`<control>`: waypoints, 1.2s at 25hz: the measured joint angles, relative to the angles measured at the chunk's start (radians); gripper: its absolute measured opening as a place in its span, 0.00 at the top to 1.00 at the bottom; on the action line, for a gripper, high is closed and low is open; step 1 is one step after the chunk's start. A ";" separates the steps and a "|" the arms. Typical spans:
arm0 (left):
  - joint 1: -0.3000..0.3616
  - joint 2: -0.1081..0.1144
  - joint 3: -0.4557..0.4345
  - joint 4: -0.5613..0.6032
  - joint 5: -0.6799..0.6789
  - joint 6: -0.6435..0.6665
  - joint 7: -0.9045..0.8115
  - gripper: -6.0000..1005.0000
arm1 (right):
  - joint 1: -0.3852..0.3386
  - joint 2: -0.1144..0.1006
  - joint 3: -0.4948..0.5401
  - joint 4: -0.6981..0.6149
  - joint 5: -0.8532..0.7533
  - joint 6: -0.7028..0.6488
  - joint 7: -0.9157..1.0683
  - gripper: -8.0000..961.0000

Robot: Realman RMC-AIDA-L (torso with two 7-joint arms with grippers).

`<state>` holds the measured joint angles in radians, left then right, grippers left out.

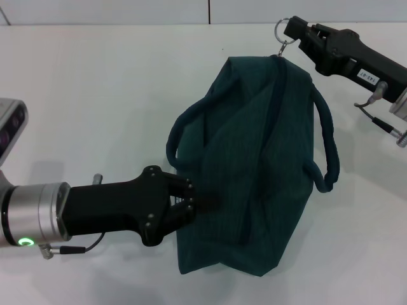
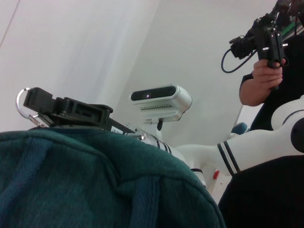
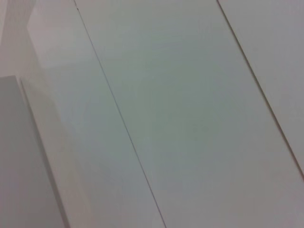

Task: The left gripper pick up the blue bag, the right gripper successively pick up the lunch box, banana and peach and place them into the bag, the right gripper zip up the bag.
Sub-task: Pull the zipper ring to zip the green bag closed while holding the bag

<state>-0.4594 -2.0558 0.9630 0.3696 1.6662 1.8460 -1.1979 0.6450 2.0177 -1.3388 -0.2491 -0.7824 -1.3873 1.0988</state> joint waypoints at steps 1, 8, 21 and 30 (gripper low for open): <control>0.000 0.000 -0.001 0.000 -0.001 -0.001 0.001 0.94 | -0.001 0.000 0.000 -0.001 0.000 0.000 0.000 0.93; 0.017 -0.006 -0.094 0.000 -0.008 -0.068 0.004 0.94 | -0.069 0.003 0.000 -0.021 0.041 -0.089 0.006 0.93; 0.027 -0.023 -0.213 0.018 -0.034 -0.180 0.027 0.80 | -0.154 0.010 -0.007 -0.013 0.075 -0.203 0.072 0.93; 0.042 -0.023 -0.181 0.159 -0.157 -0.156 -0.078 0.42 | -0.129 0.007 -0.008 -0.012 0.075 -0.162 0.088 0.93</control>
<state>-0.4170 -2.0789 0.7824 0.5287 1.5096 1.6903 -1.2759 0.5157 2.0243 -1.3465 -0.2612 -0.7070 -1.5495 1.1864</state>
